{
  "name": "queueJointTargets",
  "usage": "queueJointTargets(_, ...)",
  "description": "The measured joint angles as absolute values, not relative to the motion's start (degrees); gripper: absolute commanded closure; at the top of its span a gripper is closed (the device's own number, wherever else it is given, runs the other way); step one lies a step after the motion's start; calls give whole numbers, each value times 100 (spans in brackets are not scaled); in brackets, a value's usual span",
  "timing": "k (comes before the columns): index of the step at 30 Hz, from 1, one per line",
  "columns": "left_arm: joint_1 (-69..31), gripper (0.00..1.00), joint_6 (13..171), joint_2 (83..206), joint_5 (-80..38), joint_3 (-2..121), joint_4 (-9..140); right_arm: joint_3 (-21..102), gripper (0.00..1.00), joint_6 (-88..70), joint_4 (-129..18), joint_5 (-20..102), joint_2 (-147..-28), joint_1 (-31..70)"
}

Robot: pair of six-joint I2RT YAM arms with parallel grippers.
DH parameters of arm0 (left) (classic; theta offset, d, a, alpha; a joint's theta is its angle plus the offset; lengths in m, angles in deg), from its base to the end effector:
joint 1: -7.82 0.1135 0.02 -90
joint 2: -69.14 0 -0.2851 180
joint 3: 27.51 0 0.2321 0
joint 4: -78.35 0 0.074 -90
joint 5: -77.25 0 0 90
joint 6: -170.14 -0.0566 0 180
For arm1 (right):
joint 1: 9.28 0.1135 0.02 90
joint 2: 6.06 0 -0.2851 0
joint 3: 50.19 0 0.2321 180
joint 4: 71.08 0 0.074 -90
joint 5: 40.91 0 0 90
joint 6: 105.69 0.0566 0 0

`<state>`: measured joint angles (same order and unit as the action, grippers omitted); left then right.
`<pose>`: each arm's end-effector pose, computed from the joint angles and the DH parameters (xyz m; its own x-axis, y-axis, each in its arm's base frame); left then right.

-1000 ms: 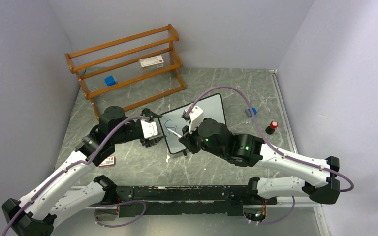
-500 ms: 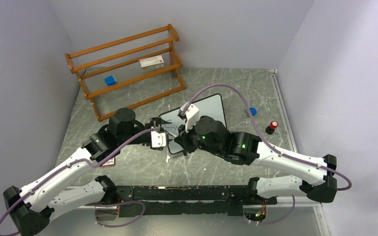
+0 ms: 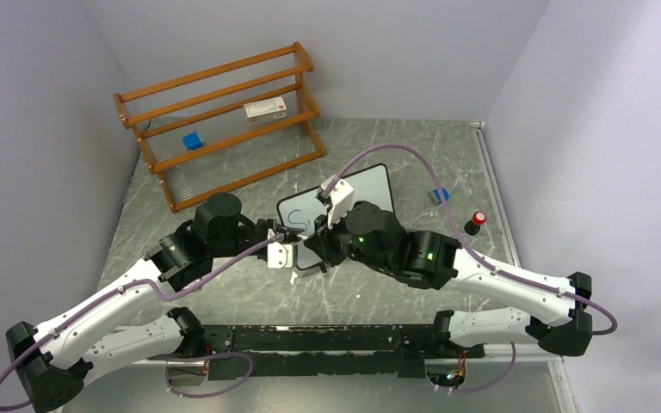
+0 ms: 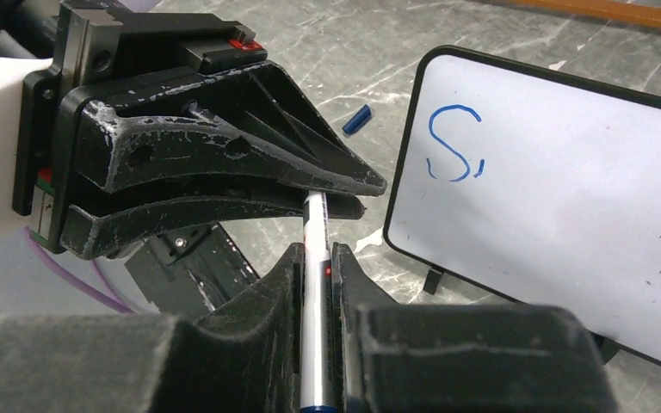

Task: Write a sentence on the whiteboard

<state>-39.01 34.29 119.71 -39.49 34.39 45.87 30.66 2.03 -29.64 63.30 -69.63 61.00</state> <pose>0.1064 -0.1506 0.3344 0.5014 0.4021 -0.7661 0.8308 0.0236 0.5561 0.0915 0.2140 0.3850 -0.3863 -0.2033 -0.8997 -0.7552 0.6297 0.1820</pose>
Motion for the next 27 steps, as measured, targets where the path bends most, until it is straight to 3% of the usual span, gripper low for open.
queueJointTargets(9,-3903,95,3405,11936,-3894,3441,4559,3005,63,649,-3195,6440,-6952,6021)
queueJointTargets(21,-3911,95,3480,11969,-3820,3443,4565,2959,72,900,-3390,6389,-6910,5868)
queueJointTargets(27,-3911,95,3495,11978,-3779,3445,4569,2959,72,900,-3383,6278,-6930,5781)
